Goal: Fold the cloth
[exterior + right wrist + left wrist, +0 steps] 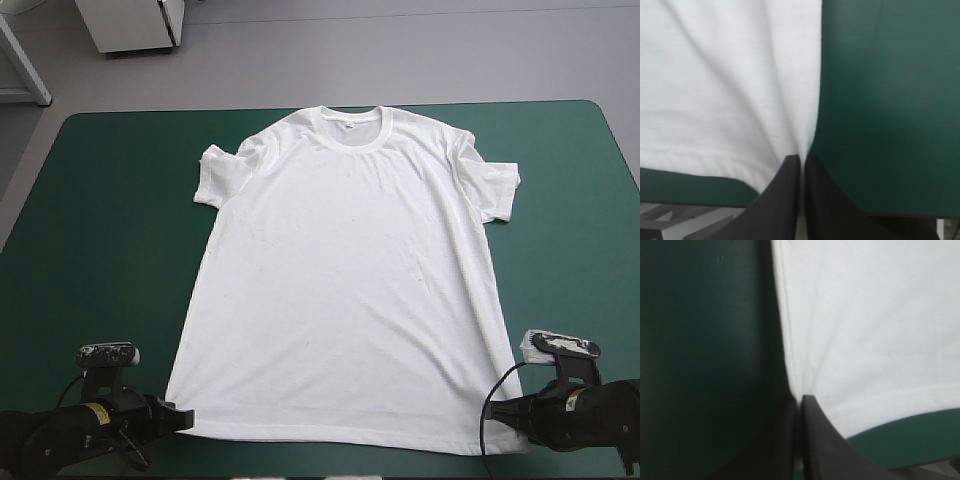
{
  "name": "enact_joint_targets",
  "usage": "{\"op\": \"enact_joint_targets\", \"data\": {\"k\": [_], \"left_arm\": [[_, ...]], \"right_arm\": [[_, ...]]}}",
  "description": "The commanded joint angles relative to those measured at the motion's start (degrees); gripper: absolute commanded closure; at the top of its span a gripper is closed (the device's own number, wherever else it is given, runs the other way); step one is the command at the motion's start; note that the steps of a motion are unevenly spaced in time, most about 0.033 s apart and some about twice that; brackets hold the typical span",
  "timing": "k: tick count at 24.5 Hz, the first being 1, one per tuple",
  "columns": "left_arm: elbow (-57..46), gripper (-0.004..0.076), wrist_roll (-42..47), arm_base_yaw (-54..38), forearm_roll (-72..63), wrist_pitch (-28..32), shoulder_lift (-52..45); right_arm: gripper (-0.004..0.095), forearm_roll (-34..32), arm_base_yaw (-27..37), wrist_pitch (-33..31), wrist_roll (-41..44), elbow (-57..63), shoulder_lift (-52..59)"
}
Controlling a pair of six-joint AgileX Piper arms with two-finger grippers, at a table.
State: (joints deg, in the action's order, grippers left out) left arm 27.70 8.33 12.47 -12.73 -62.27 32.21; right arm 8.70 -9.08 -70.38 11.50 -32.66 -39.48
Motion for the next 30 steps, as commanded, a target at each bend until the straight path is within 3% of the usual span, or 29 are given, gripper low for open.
{"op": "enact_joint_targets", "data": {"k": [1,4,8,11,13,19,22,25,28,30], "left_arm": [[1.4,0.0736,0.2,0.3,-4.0,1.5,0.2],[1.4,0.0666,0.1,0.3,-5.3,1.7,0.2],[1.5,0.0418,0.1,0.3,-8.9,1.3,0.2],[3.3,0.0235,0.1,0.3,-9.9,0.1,0.2],[6.0,0.0183,-1.7,0.3,-9.1,-1.2,0.2],[20.2,0.0211,-2.8,0.2,3.0,-1.9,6.6],[27.4,0.0212,-4.9,0.2,6.4,-3.9,12.5],[33.5,0.0212,-6.4,0.2,8.0,2.4,18.8],[37.6,0.0212,-7.4,0.2,9.0,2.1,26.9],[39.5,0.0212,-7.7,0.2,9.5,5.6,31.0]], "right_arm": [[0.0821,2.9,0.1,-1.0,-0.3,-1.2,0.1],[0.063,4.3,0.1,-1.2,-0.3,-1.2,0.1],[0.0341,7.2,0.1,-1.2,-0.2,-3.6,0.1],[0.0301,4.7,0.1,-1.2,0.8,-8.1,0.1],[0.0321,1.2,0.1,-1.2,1.3,-12.0,0.1],[0.0354,-8.3,0.1,-1.2,-1.6,-27.7,-5.5],[0.0354,-4.1,0.1,-1.2,-3.1,-33.8,-8.9],[0.0354,-3.5,0.1,-1.2,-4.9,-37.9,-11.7],[0.0355,-2.1,0.1,-1.2,-5.5,-42.3,-13.6],[0.0355,-2.6,0.1,-0.8,-6.2,-46.1,-14.4]]}}
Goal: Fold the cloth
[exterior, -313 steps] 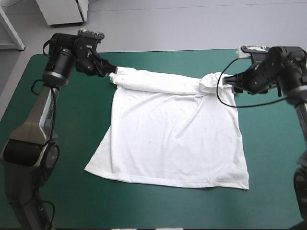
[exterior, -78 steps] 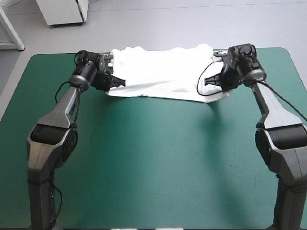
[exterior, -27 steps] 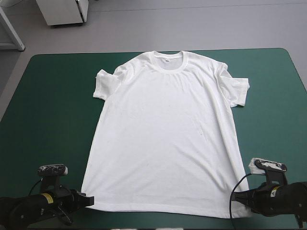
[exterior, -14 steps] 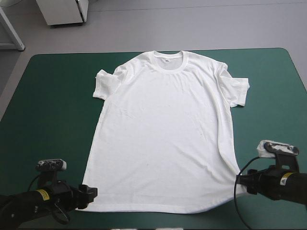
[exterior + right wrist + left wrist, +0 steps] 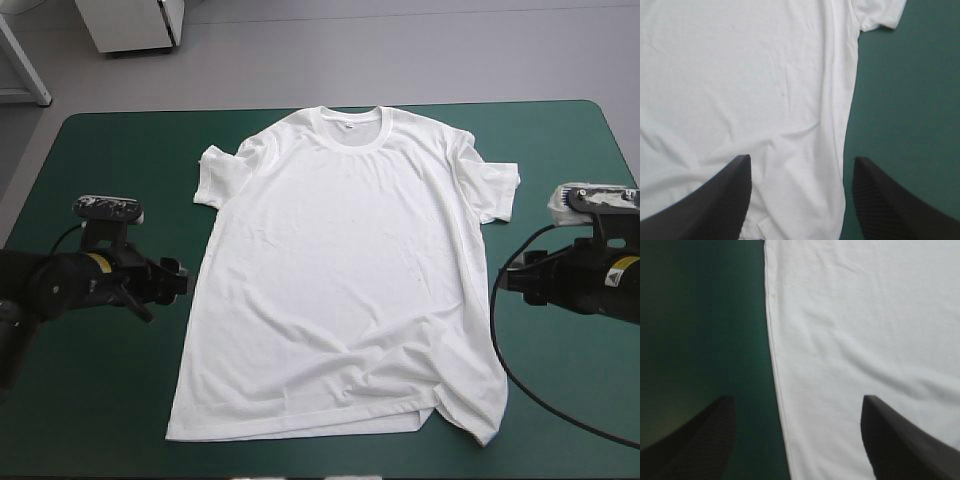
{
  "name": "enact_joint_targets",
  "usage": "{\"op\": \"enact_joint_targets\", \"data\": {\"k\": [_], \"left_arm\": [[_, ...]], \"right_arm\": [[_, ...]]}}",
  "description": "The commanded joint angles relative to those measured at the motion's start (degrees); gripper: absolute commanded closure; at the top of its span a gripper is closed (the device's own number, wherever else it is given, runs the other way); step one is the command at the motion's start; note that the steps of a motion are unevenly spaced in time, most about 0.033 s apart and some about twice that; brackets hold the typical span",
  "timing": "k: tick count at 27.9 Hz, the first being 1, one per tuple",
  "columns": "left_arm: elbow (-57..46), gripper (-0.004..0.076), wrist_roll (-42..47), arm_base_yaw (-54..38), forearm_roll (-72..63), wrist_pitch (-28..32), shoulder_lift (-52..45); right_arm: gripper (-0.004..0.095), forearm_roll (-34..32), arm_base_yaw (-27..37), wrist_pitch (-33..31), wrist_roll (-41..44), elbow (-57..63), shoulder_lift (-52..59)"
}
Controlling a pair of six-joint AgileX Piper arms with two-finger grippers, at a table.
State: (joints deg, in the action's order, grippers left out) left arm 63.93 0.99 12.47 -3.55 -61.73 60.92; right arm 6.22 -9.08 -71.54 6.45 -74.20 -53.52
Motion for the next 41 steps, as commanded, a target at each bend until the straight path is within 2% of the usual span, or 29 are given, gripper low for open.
{"op": "enact_joint_targets", "data": {"k": [1,2,5,8,11,16,25,30,36,38,39,41], "left_arm": [[4.4,0.0212,-0.4,0.1,0.4,8.1,4.4],[6.0,0.0212,-0.4,0.1,0.4,10.2,6.8],[9.4,0.0212,-1.0,0.1,0.4,10.6,13.3],[13.4,0.0215,-1.6,0.1,0.9,10.6,20.4],[20.0,0.0254,-1.6,0.1,3.1,9.1,29.6],[26.5,0.0276,-1.6,-0.2,5.8,7.3,38.3],[31.0,0.0277,-1.0,-3.8,3.5,4.8,47.7],[31.1,0.0279,-1.9,-3.9,1.9,6.0,50.1],[31.4,0.0287,-2.6,-3.9,0.7,6.3,53.3],[31.4,0.033,-3.2,-3.9,-0.8,5.9,54.0],[31.4,0.0381,-3.4,-3.8,-1.1,5.6,54.3],[31.4,0.0547,-3.4,-3.7,-1.1,5.2,54.5]], "right_arm": [[0.0355,-2.1,0.1,1.0,-1.3,-6.6,-1.4],[0.0355,-4.7,0.1,1.2,-1.7,-8.8,-3.0],[0.0355,-7.1,0.1,0.8,-1.9,-12.3,-6.4],[0.0355,-5.8,0.1,0.7,-1.9,-15.6,-10.0],[0.0355,-5.4,0.1,0.9,-1.9,-18.1,-13.5],[0.0355,-6.2,0.1,1.3,-1.9,-18.2,-15.2],[0.0355,-6.2,0.1,1.4,-1.9,-18.2,-16.8],[0.0355,-6.2,0.1,3.6,-1.9,-18.2,-16.8],[0.0458,-6.2,0.1,3.7,-1.9,-18.2,-17.7],[0.0477,-6.2,0.1,3.8,-1.9,-18.2,-18.1],[0.0483,-6.2,0.1,3.8,-1.9,-18.2,-18.5],[0.0484,-6.2,0.1,3.9,-1.9,-18.2,-19.2]]}}
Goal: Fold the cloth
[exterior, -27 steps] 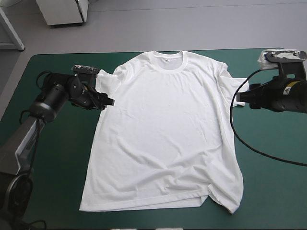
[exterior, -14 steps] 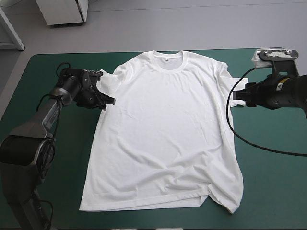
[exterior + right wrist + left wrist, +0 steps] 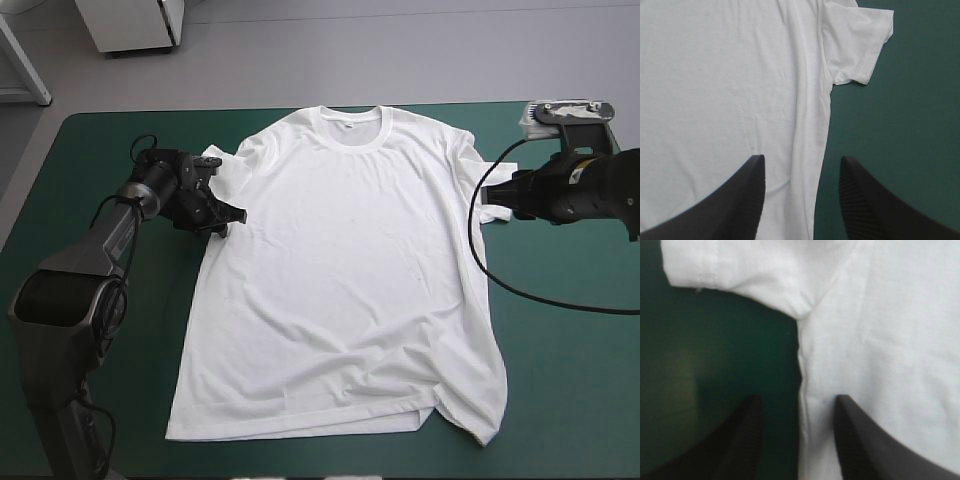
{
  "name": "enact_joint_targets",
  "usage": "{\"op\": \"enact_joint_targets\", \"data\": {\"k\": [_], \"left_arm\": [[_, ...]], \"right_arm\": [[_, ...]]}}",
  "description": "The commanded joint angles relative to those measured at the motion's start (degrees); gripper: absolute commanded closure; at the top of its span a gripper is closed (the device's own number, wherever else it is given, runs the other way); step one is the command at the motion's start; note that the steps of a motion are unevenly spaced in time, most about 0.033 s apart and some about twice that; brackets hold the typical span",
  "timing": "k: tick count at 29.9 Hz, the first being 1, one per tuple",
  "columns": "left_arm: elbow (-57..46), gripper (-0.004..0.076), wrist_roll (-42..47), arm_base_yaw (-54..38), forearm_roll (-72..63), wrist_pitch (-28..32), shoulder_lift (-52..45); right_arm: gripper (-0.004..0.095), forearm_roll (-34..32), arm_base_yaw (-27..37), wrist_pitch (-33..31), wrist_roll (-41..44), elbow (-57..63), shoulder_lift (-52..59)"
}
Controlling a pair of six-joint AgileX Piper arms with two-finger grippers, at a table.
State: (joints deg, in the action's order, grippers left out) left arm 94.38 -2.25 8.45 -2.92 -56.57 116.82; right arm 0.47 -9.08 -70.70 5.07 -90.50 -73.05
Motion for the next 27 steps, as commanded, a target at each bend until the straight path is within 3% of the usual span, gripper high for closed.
{"op": "enact_joint_targets", "data": {"k": [1,2,3,15,27], "left_arm": [[1.0,0.0649,-0.1,0.3,-1.6,0.1,-1.4],[1.0,0.0731,-0.1,0.3,-1.2,0.1,-1.4],[1.0,0.074,-0.3,0.3,-0.9,-0.1,-1.4],[1.0,0.0746,-0.3,0.3,-0.8,-5.7,-1.4],[2.7,0.0746,-0.3,0.3,-0.8,-6.8,-1.4]], "right_arm": [[0.0484,-0.5,0.1,3.2,-0.5,-1.9,-0.1],[0.0484,-0.5,0.1,3.2,-0.5,-1.9,-0.7],[0.0484,-0.5,0.1,3.2,-0.5,-1.9,-1.2],[0.0484,-0.1,1.9,1.9,-0.5,-2.4,-13.3],[0.0484,2.7,3.6,3.3,-2.5,-7.4,-27.4]]}}
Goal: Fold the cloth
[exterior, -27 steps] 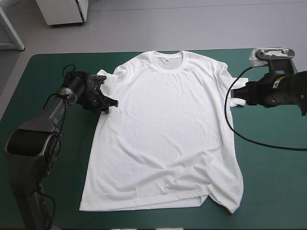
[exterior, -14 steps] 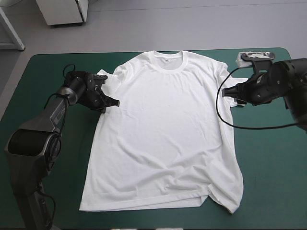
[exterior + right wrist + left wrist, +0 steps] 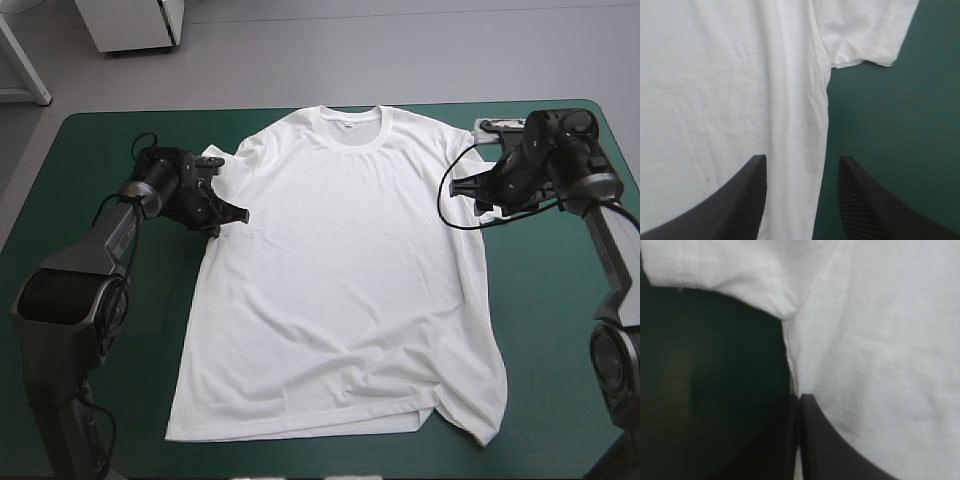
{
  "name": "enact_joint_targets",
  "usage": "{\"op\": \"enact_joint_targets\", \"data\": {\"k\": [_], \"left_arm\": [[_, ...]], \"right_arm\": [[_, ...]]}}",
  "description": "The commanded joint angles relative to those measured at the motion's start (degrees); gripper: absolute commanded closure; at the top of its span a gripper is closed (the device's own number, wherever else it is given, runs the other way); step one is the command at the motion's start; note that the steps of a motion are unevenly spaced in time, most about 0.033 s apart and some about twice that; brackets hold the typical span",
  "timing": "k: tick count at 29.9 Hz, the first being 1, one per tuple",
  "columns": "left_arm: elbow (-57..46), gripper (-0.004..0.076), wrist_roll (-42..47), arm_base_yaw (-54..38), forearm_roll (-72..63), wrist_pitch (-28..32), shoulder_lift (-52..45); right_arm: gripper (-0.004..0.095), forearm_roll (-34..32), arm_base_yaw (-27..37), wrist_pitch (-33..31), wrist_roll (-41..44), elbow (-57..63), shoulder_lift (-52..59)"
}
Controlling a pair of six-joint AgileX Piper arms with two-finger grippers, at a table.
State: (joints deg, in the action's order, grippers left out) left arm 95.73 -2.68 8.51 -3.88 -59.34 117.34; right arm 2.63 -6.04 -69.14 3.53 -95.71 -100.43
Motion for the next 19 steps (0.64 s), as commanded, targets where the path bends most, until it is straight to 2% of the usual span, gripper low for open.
{"op": "enact_joint_targets", "data": {"k": [1,19], "left_arm": [[1.8,0.0746,0.1,0.3,0.1,-4.0,-1.9],[3.6,0.0746,0.1,0.3,-0.3,-3.6,-1.9]], "right_arm": [[0.0484,0.4,0.6,1.7,-1.0,-2.2,-1.1],[0.0484,2.6,3.3,4.8,-0.9,-2.2,-11.4]]}}
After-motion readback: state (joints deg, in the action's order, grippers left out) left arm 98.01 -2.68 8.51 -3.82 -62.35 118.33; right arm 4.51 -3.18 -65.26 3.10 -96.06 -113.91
